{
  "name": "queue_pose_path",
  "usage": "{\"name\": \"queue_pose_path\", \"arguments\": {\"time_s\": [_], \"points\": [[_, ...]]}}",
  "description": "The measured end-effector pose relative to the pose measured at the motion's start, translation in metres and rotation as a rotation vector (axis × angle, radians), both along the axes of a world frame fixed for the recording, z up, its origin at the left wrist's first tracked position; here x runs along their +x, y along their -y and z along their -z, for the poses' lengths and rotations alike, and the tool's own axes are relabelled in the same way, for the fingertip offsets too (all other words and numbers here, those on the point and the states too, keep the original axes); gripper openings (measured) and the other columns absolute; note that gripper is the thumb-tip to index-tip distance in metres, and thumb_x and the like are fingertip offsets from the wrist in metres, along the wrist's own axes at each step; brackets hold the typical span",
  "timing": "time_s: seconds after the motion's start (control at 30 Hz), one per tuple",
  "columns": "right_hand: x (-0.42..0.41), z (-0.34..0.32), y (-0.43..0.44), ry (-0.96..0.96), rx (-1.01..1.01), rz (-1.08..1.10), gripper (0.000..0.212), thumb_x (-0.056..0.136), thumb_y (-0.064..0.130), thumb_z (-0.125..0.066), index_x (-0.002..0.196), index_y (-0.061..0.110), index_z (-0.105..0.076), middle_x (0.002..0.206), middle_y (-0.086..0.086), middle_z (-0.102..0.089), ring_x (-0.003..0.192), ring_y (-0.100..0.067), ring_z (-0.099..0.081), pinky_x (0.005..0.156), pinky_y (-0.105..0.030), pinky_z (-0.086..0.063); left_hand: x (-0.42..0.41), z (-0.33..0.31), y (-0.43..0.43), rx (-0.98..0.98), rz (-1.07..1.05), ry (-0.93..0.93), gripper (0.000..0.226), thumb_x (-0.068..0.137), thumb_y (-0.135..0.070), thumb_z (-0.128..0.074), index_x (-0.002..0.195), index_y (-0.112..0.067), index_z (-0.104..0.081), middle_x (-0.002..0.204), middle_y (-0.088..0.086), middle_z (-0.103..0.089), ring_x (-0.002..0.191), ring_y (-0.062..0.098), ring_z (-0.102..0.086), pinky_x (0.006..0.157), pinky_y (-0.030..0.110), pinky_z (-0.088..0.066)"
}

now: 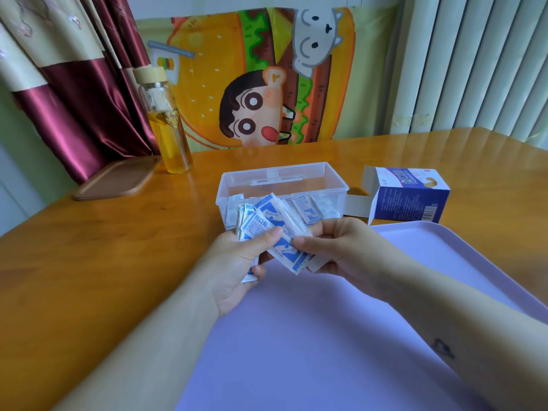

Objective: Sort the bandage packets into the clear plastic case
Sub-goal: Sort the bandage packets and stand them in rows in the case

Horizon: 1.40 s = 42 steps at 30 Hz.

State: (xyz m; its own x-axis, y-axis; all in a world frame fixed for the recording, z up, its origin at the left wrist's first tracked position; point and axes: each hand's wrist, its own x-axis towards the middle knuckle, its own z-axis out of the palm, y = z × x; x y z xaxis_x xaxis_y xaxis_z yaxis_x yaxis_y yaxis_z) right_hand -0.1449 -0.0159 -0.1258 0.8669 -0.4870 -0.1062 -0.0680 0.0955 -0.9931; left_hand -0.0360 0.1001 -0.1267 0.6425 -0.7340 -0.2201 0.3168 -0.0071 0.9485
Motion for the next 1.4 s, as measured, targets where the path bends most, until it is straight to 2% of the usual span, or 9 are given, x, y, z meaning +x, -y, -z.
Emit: {"name": "queue_pose_path", "arguments": {"time_s": [0.17, 0.6, 0.77, 0.83, 0.9, 1.0, 1.1, 1.17, 1.4], "points": [[-0.002, 0.000, 0.004, 0.042, -0.015, 0.066, 0.030, 0.073, 0.007, -0.075, 0.064, 0.013, -0.047, 0.063, -0.004, -0.061, 0.058, -0.013, -0.062, 0.053, -0.021, -0.046, -0.001, -0.001, 0.000, -0.020, 0.004, 0.019, 0.020, 0.084, -0.007, -0.064, 0.103, -0.015, -0.064, 0.096, 0.002, -0.070, 0.073, 0.007, -0.063, 0.041, 0.013, -0.026], [-0.004, -0.007, 0.005, 0.069, 0.005, 0.091, 0.025, 0.079, -0.001, -0.069, 0.061, 0.010, -0.055, 0.059, -0.001, -0.064, 0.059, -0.012, -0.063, 0.052, -0.018, -0.048, -0.003, -0.004, -0.001, -0.073, 0.026, -0.013, 0.023, 0.084, -0.005, -0.062, 0.106, -0.013, -0.061, 0.087, 0.001, -0.071, 0.061, 0.005, -0.066, 0.039, 0.012, -0.027], [-0.004, -0.011, 0.005, 0.097, -0.006, 0.132, 0.021, 0.080, 0.001, -0.068, 0.062, 0.009, -0.063, 0.061, -0.007, -0.062, 0.065, -0.018, -0.060, 0.068, -0.026, -0.050, -0.003, -0.004, 0.000, -0.076, -0.013, -0.007, 0.021, 0.085, -0.004, -0.062, 0.102, -0.014, -0.062, 0.081, -0.002, -0.071, 0.057, 0.002, -0.063, 0.040, 0.013, -0.025], [-0.011, -0.017, 0.013, 0.087, -0.322, 0.231, 0.016, 0.086, 0.005, -0.062, 0.075, 0.012, -0.071, 0.068, -0.003, -0.065, 0.062, -0.007, -0.060, 0.068, -0.013, -0.046, 0.000, -0.006, -0.001, -0.096, -0.043, -0.018, 0.017, 0.085, -0.002, -0.061, 0.097, -0.015, -0.062, 0.080, -0.003, -0.072, 0.059, 0.003, -0.064, 0.040, 0.013, -0.024], [-0.020, -0.025, 0.023, -0.013, -0.909, 0.340, 0.027, 0.091, 0.003, -0.054, 0.096, 0.020, -0.073, 0.083, 0.005, -0.063, 0.065, 0.002, -0.056, 0.058, -0.003, -0.038, 0.004, -0.007, -0.002, -0.113, -0.067, -0.037, 0.015, 0.085, -0.002, -0.060, 0.092, -0.016, -0.062, 0.080, -0.002, -0.072, 0.060, 0.003, -0.064, 0.038, 0.013, -0.024], [-0.026, -0.028, 0.039, -0.254, -1.284, 0.298, 0.040, 0.091, -0.003, -0.044, 0.108, 0.022, -0.071, 0.098, 0.002, -0.053, 0.083, -0.010, -0.048, 0.061, -0.017, -0.034, 0.006, -0.006, -0.002, -0.099, -0.089, -0.060, 0.014, 0.086, -0.003, -0.061, 0.092, -0.016, -0.062, 0.080, -0.001, -0.072, 0.060, 0.004, -0.064, 0.037, 0.012, -0.024], [-0.028, -0.017, 0.042, -0.580, -1.338, 0.095, 0.037, 0.092, 0.006, -0.046, 0.096, 0.037, -0.066, 0.102, 0.004, -0.053, 0.098, -0.020, -0.057, 0.074, -0.026, -0.046, 0.006, -0.004, -0.002, -0.084, -0.089, -0.071, 0.015, 0.086, -0.004, -0.061, 0.094, -0.016, -0.062, 0.081, 0.000, -0.072, 0.061, 0.004, -0.065, 0.037, 0.012, -0.024], [-0.032, -0.014, 0.038, -0.693, -1.266, -0.045, 0.031, 0.090, 0.020, -0.057, 0.117, 0.034, -0.062, 0.119, 0.004, -0.057, 0.110, -0.019, -0.056, 0.086, -0.027, -0.048, 0.006, -0.003, -0.002, -0.074, -0.088, -0.077, 0.015, 0.086, -0.004, -0.061, 0.094, -0.016, -0.062, 0.080, 0.001, -0.072, 0.061, 0.005, -0.064, 0.037, 0.013, -0.024], [-0.045, -0.028, 0.040, -0.782, -1.092, -0.086, 0.067, 0.069, 0.063, -0.067, 0.129, 0.036, -0.053, 0.127, 0.013, -0.055, 0.113, -0.010, -0.052, 0.089, -0.025, -0.044, 0.006, 0.000, -0.002, -0.041, -0.040, -0.050, 0.023, 0.084, -0.004, -0.063, 0.105, -0.013, -0.062, 0.088, 0.001, -0.072, 0.058, 0.004, -0.065, 0.038, 0.013, -0.026]]}}
